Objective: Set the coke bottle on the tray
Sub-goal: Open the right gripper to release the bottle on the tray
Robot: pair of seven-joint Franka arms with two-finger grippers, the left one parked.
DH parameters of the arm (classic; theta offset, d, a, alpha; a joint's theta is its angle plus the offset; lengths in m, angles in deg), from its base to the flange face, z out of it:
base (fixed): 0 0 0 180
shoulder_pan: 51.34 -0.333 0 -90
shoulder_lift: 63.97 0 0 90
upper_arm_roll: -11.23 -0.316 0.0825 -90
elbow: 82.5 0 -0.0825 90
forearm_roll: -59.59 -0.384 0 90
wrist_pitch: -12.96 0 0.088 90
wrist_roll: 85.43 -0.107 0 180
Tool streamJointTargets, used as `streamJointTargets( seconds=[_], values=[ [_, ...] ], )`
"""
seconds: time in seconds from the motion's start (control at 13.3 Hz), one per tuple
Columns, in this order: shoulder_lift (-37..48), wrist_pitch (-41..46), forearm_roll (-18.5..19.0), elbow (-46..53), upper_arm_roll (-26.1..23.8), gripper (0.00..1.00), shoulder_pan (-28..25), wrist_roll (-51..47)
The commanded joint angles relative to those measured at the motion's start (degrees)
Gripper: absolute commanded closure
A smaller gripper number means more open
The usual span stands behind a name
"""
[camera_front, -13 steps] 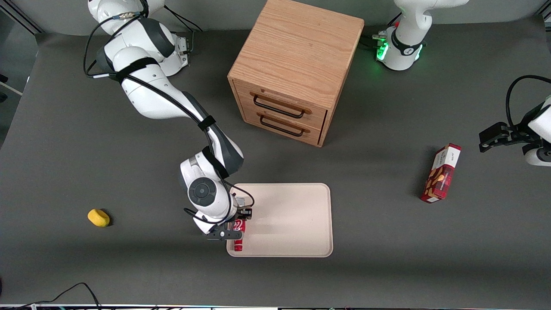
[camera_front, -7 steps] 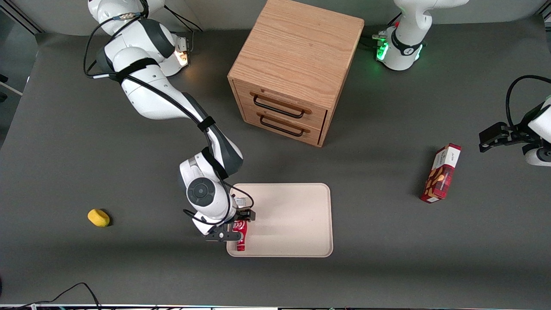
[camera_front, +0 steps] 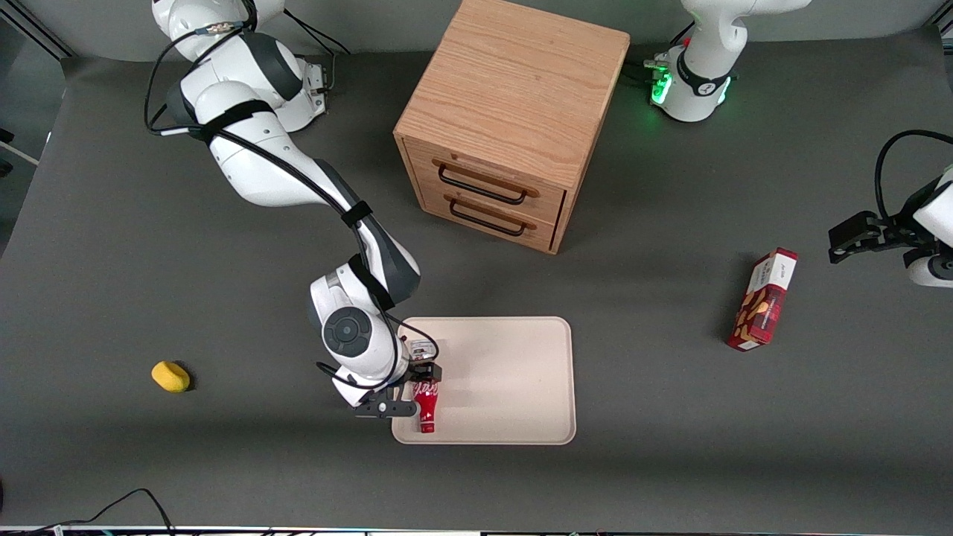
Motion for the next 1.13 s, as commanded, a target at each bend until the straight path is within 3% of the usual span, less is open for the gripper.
streamJointTargets(
  seconds=[0.0, 1.05],
  values=[
    [-0.36, 0.19, 0.57, 1.10, 0.08, 0.00, -0.13, 0.05],
    [4.12, 11.07, -1.10, 1.27, -0.71, 0.00, -0.04, -2.23]
  ],
)
